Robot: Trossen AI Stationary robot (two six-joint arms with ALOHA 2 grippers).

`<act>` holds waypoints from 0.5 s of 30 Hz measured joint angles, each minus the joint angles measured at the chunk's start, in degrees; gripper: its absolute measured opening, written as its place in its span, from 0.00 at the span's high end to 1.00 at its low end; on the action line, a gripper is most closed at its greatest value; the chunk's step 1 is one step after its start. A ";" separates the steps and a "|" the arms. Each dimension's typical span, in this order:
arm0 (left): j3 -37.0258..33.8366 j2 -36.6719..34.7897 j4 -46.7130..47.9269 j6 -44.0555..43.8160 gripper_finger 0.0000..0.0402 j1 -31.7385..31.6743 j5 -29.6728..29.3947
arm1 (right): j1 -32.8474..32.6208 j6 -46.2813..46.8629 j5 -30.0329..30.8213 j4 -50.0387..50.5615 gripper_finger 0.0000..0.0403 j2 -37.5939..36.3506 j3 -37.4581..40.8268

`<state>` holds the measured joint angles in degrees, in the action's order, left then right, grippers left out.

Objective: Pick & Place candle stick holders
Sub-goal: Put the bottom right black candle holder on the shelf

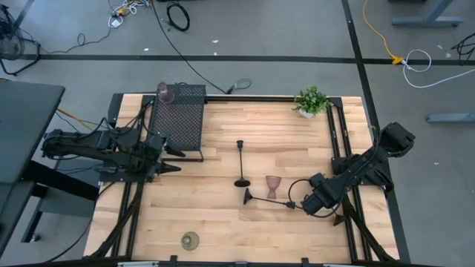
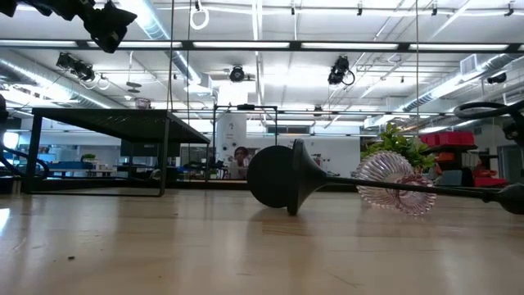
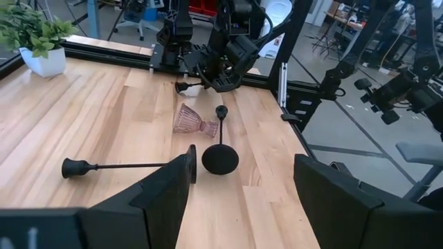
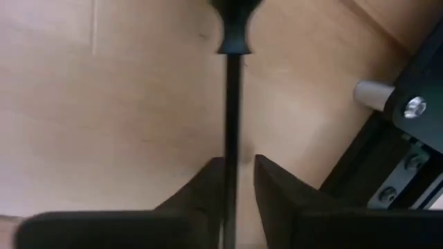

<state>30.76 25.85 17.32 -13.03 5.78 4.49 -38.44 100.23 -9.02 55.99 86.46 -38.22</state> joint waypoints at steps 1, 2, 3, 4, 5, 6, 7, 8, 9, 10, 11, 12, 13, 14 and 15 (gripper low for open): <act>0.00 0.02 0.00 0.12 0.36 0.00 0.00 | 0.00 -0.02 0.00 0.02 0.86 0.00 0.00; 0.00 0.02 0.00 0.13 0.36 0.00 -0.02 | 0.05 -0.16 0.01 0.06 0.91 0.00 0.00; 0.00 0.01 0.00 0.13 0.36 0.00 -0.02 | 0.15 -0.06 0.26 0.08 0.95 0.00 0.00; 0.00 0.01 0.00 0.13 0.36 0.00 0.00 | 0.26 -0.08 0.80 0.02 0.97 -0.02 -0.03; 0.00 0.02 0.00 0.15 0.36 0.00 0.00 | 0.44 -0.17 1.26 0.10 0.97 -0.02 -0.07; 0.00 0.01 0.00 0.16 0.36 0.00 -0.02 | 0.64 -0.09 1.40 0.27 0.97 -0.02 -0.07; 0.00 0.02 0.00 0.15 0.36 0.00 -0.01 | 0.96 -0.16 1.47 0.33 0.96 0.00 -0.06; 0.00 0.00 0.00 0.15 0.36 -0.02 0.00 | 1.34 -0.22 1.57 0.40 0.96 0.00 -0.04; 0.00 0.00 0.02 0.15 0.36 -0.02 0.00 | 1.75 -0.47 1.83 0.50 0.97 0.00 -0.04; 0.00 0.00 0.02 0.17 0.36 0.00 -0.02 | 2.21 -1.13 2.09 0.65 0.98 -0.02 -0.09; 0.00 0.00 0.01 0.17 0.36 -0.02 0.00 | 2.68 -1.84 2.74 0.99 0.98 -0.02 -0.32; 0.00 0.01 0.02 0.17 0.36 -0.02 -0.01 | 3.23 -2.98 3.64 1.31 0.98 -0.04 -0.77; 0.00 0.01 0.02 0.19 0.36 -0.02 -0.01 | 3.80 -4.15 4.56 1.69 0.98 -0.04 -1.42; 0.00 0.02 0.02 0.20 0.36 -0.02 -0.02 | 4.41 -5.23 5.56 2.26 0.98 -0.04 -2.24; 0.00 0.01 0.03 0.19 0.36 -0.02 -0.06 | 5.07 -6.54 6.42 3.13 0.98 -0.04 -3.15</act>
<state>30.76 25.85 17.35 -12.84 5.76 4.43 -33.37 93.69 -2.61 59.12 86.41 -41.37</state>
